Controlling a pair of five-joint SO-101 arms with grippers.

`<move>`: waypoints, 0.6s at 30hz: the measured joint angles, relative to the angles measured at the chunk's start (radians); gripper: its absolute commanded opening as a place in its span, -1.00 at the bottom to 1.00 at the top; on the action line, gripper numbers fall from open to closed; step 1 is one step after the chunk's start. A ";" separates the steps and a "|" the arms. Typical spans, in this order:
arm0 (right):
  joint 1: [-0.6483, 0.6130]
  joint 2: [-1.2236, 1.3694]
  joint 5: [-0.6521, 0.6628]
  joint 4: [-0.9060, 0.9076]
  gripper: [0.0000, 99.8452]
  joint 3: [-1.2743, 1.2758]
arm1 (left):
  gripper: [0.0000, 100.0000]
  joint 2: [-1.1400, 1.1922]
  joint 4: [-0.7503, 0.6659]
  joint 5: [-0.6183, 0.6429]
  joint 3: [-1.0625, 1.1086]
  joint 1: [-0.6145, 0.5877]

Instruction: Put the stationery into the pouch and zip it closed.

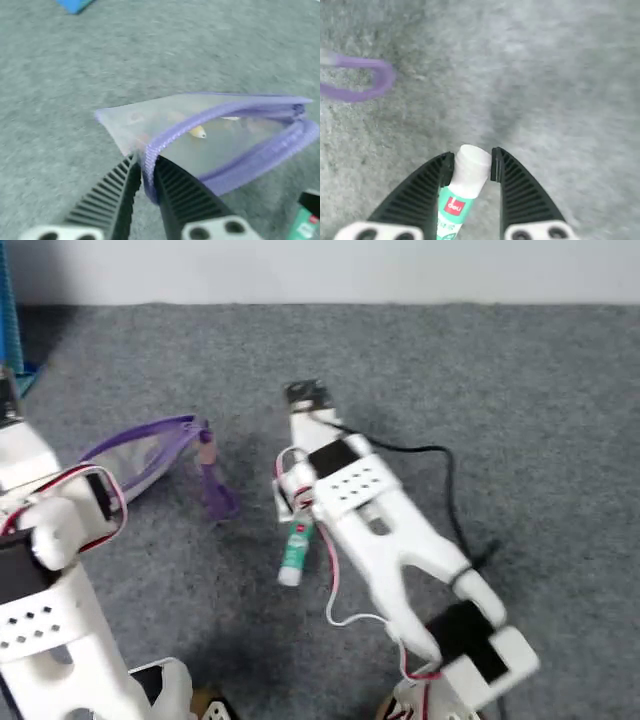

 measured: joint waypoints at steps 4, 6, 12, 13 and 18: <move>0.086 -0.166 0.063 0.023 -0.98 0.100 | -0.97 0.000 0.000 -0.005 0.000 0.095; 0.124 -0.258 0.091 0.028 -0.98 0.163 | -0.97 0.002 0.000 -0.011 -0.003 0.150; 0.160 -0.578 0.112 0.032 -0.98 0.321 | -0.97 0.015 0.023 -0.015 -0.063 0.311; 0.160 -0.632 0.112 0.032 -0.98 0.345 | -0.97 0.015 0.037 -0.018 -0.078 0.338; 0.163 -0.845 0.135 0.017 -0.98 0.456 | -0.97 0.015 0.066 -0.020 -0.126 0.423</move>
